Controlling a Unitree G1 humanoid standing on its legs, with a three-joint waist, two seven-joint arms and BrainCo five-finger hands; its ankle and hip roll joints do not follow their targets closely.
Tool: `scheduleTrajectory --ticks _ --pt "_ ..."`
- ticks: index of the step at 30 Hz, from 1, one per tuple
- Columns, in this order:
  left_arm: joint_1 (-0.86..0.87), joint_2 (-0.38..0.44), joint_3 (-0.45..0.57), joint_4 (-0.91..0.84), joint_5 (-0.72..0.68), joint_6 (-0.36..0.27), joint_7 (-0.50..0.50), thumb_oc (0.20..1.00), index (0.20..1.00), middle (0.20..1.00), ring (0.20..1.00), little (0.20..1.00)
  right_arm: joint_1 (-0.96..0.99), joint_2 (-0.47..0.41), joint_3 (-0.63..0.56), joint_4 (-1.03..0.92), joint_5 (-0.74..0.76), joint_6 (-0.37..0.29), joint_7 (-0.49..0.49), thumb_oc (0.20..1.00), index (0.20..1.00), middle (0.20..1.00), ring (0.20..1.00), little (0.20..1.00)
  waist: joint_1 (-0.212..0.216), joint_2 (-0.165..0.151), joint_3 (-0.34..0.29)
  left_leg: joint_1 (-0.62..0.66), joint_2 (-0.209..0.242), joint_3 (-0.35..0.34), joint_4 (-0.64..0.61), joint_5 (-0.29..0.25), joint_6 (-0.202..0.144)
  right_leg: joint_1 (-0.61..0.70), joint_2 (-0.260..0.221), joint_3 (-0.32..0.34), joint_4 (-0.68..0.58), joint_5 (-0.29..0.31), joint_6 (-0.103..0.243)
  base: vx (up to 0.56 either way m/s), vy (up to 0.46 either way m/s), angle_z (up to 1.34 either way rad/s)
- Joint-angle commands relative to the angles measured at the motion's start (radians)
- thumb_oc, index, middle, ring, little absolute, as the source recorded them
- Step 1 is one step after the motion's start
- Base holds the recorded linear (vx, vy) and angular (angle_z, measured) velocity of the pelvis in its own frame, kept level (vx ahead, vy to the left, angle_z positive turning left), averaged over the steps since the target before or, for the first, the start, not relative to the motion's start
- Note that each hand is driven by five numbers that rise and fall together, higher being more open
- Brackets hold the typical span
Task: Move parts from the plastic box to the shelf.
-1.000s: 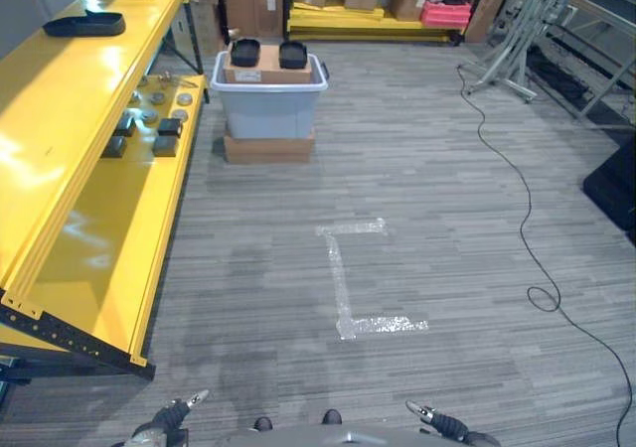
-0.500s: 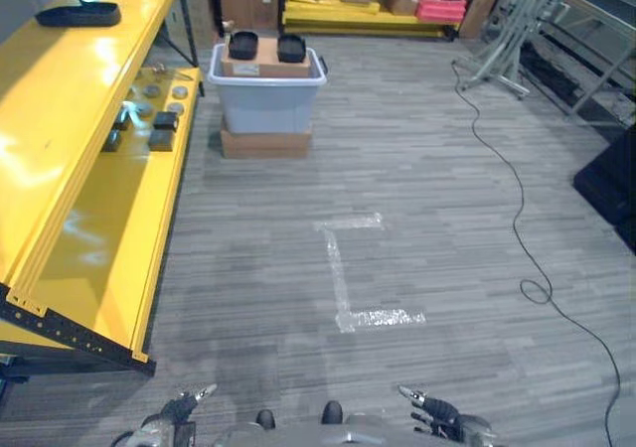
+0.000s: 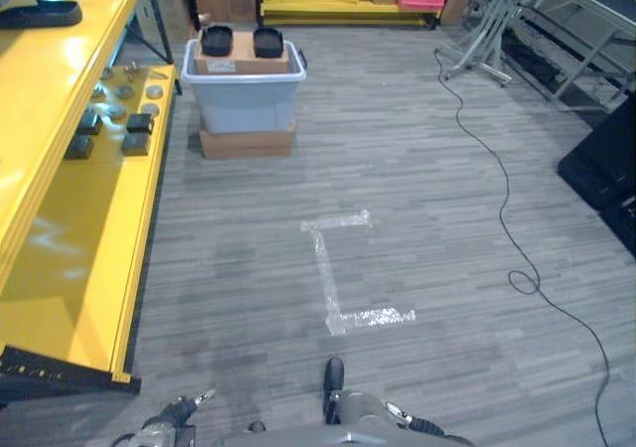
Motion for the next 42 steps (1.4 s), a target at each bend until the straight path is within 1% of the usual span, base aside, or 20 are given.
scheduleTrajectory --ticks 1,3,4,5,7,9,12,16,19,21,24,27,30,32,33,35,36,37,39,42 --pt "-0.037 -0.014 0.008 0.032 -0.061 -0.031 0.004 1.000 1.000 1.000 1.000 1.000 -0.041 -0.046 0.033 0.068 -0.032 -0.003 0.007 1.000 1.000 1.000 1.000 1.000 0.021 0.020 -0.020 -0.092 -0.018 0.022 0.140 0.036 0.005 0.030 0.005 0.041 0.033 -0.052 0.056 0.17 -0.197 0.14" --pt "-0.037 -0.015 0.011 0.027 -0.071 -0.030 0.000 1.000 1.000 1.000 1.000 1.000 -0.048 -0.054 0.039 0.065 -0.025 -0.010 0.006 1.000 1.000 1.000 1.000 1.000 0.025 0.019 -0.021 -0.110 0.001 0.015 0.203 0.069 -0.010 0.042 0.017 0.041 0.021 -0.058 0.041 0.18 -0.217 -0.06" --pt "-0.038 -0.018 0.016 0.021 -0.084 -0.032 0.005 1.000 1.000 1.000 1.000 1.000 -0.059 -0.065 0.045 0.050 -0.037 -0.026 0.010 1.000 1.000 1.000 1.000 1.000 0.033 0.010 -0.015 -0.170 0.026 0.010 0.347 0.139 -0.027 0.060 0.023 0.046 0.007 -0.066 0.020 0.16 -0.214 -0.14" --pt "-0.039 -0.018 0.017 0.020 -0.091 -0.031 0.006 1.000 1.000 1.000 1.000 1.000 -0.061 -0.068 0.046 0.047 -0.037 -0.027 0.009 1.000 1.000 1.000 1.000 1.000 0.034 0.010 -0.014 -0.184 0.031 0.008 0.372 0.144 -0.029 0.063 0.025 0.046 0.006 -0.069 0.016 0.25 -0.315 -0.11" --pt "-0.043 -0.017 0.039 0.013 -0.111 -0.022 -0.001 1.000 1.000 1.000 1.000 1.000 -0.082 -0.094 0.053 0.040 -0.053 -0.029 0.007 1.000 1.000 1.000 1.000 1.000 0.052 -0.014 0.000 -0.328 0.046 -0.009 0.653 0.195 -0.042 0.095 0.022 0.056 0.001 -0.085 -0.020 0.23 -0.252 -0.03" --pt "-0.048 -0.018 0.041 0.008 -0.090 -0.008 -0.012 1.000 1.000 1.000 1.000 1.000 -0.087 -0.108 0.048 0.043 -0.057 -0.034 0.013 1.000 1.000 1.000 1.000 1.000 0.063 -0.016 0.006 -0.393 0.058 -0.012 0.695 0.196 -0.036 0.118 0.025 0.054 -0.003 -0.093 -0.028 0.26 -0.110 0.09" --pt "-0.038 -0.023 0.036 0.025 -0.066 -0.015 -0.012 1.000 1.000 1.000 1.000 1.000 -0.103 -0.111 0.042 0.031 -0.035 -0.045 0.031 1.000 1.000 1.000 1.000 1.000 0.088 -0.014 0.014 -0.374 0.055 0.020 0.486 0.176 -0.029 0.162 0.040 0.059 -0.012 -0.121 -0.009 0.30 0.017 -0.07" --pt "-0.014 -0.021 0.036 0.042 -0.021 -0.038 -0.024 1.000 1.000 1.000 1.000 1.000 -0.106 -0.112 0.056 0.020 -0.034 -0.066 0.036 1.000 1.000 1.000 1.000 1.000 0.139 0.004 0.019 -0.393 0.021 -0.036 0.211 0.223 -0.051 0.205 0.066 0.089 -0.022 -0.150 0.009 0.29 0.119 0.01" --pt "-0.009 -0.023 0.030 0.055 -0.003 -0.045 -0.033 1.000 1.000 1.000 1.000 1.000 -0.109 -0.114 0.062 0.023 0.008 -0.078 0.039 1.000 1.000 1.000 1.000 1.000 0.158 0.001 0.019 -0.399 0.022 -0.052 0.174 0.225 -0.061 0.223 0.063 0.084 -0.021 -0.165 0.012 0.21 0.131 -0.01" --pt "-0.010 -0.021 0.031 0.057 0.004 -0.039 -0.028 1.000 1.000 1.000 1.000 1.000 -0.109 -0.108 0.063 0.019 0.014 -0.073 0.035 1.000 1.000 1.000 1.000 1.000 0.153 -0.005 0.012 -0.371 0.018 -0.039 0.160 0.189 -0.047 0.217 0.053 0.075 -0.004 -0.173 0.015 0.18 0.190 -0.19" --pt "-0.024 -0.016 0.022 0.067 0.058 -0.020 -0.014 1.000 1.000 1.000 1.000 1.000 -0.099 -0.080 0.061 0.025 0.032 -0.038 0.008 1.000 1.000 1.000 1.000 1.000 0.147 0.005 -0.008 -0.329 0.003 -0.018 0.144 0.160 -0.013 0.199 0.053 0.057 0.129 -0.229 0.016 0.26 0.263 0.03" --pt "-0.046 -0.005 0.004 0.074 0.087 -0.007 -0.008 1.000 1.000 1.000 1.000 1.000 -0.089 -0.062 0.056 0.043 -0.012 -0.020 0.022 1.000 1.000 1.000 1.000 1.000 0.122 0.040 -0.010 -0.267 0.004 0.007 0.118 0.134 0.035 0.042 0.002 0.039 0.472 -0.148 0.077 0.20 0.234 -0.07" --pt "-0.067 -0.001 -0.031 0.064 0.095 -0.022 0.000 1.000 1.000 1.000 1.000 1.000 -0.090 -0.045 0.065 0.059 0.001 -0.013 0.022 1.000 1.000 1.000 1.000 1.000 0.091 0.062 0.009 -0.222 0.007 0.002 0.101 0.120 0.053 -0.076 -0.012 0.054 0.589 -0.094 0.091 0.20 0.152 -0.08" --pt "-0.079 0.001 -0.050 0.051 0.072 -0.034 0.000 1.000 1.000 1.000 1.000 1.000 -0.081 -0.035 0.071 0.063 -0.006 -0.014 0.025 1.000 1.000 1.000 1.000 1.000 0.066 0.056 0.017 -0.192 -0.008 -0.014 0.085 0.114 0.045 -0.069 0.010 0.056 0.474 -0.089 0.087 0.33 -0.042 0.03" --pt "-0.089 0.002 -0.060 0.041 0.056 -0.042 -0.004 1.000 1.000 1.000 1.000 1.000 -0.073 -0.031 0.072 0.067 -0.014 -0.011 0.027 1.000 1.000 1.000 1.000 1.000 0.050 0.049 0.020 -0.169 -0.019 -0.026 0.074 0.110 0.033 -0.046 0.014 0.055 0.328 -0.092 0.077 0.38 -0.134 0.02" --pt "-0.101 -0.002 -0.068 0.027 0.035 -0.044 -0.005 1.000 1.000 1.000 1.000 1.000 -0.061 -0.029 0.076 0.075 -0.018 -0.009 0.028 1.000 1.000 1.000 1.000 1.000 0.027 0.039 0.019 -0.147 -0.030 -0.036 0.076 0.091 0.021 -0.029 0.007 0.067 0.153 -0.077 0.073 0.35 -0.141 0.13" --pt "-0.104 -0.005 -0.070 0.024 0.024 -0.044 -0.004 1.000 1.000 1.000 1.000 1.000 -0.058 -0.029 0.074 0.079 -0.016 0.002 0.035 1.000 1.000 1.000 1.000 1.000 0.020 0.036 0.018 -0.142 -0.034 -0.037 0.079 0.082 0.019 -0.029 0.001 0.077 0.122 -0.062 0.077 0.42 -0.171 0.20" --pt "-0.110 -0.009 -0.069 0.018 -0.008 -0.038 0.006 1.000 1.000 1.000 1.000 1.000 -0.051 -0.029 0.070 0.086 -0.024 0.047 0.078 1.000 1.000 1.000 1.000 1.000 0.000 0.032 0.020 -0.127 -0.036 -0.032 0.096 0.050 0.018 -0.040 -0.006 0.103 0.103 -0.031 0.087 0.31 -0.129 0.19" --pt "-0.112 -0.009 -0.065 0.018 -0.011 -0.036 0.005 1.000 1.000 1.000 1.000 1.000 -0.048 -0.030 0.072 0.086 -0.035 0.049 0.084 1.000 1.000 1.000 1.000 1.000 -0.004 0.034 0.020 -0.124 -0.031 -0.029 0.095 0.050 0.016 -0.036 0.002 0.107 0.098 -0.038 0.080 0.23 -0.112 0.09" --pt "-0.116 -0.021 -0.049 0.022 -0.056 -0.018 0.026 1.000 1.000 1.000 1.000 1.000 -0.055 -0.031 0.090 0.097 -0.032 0.056 0.073 1.000 1.000 1.000 1.000 1.000 -0.003 0.026 0.011 -0.143 0.004 -0.014 0.197 0.057 0.005 0.005 0.023 0.106 0.116 -0.083 0.045 0.32 -0.208 0.10"
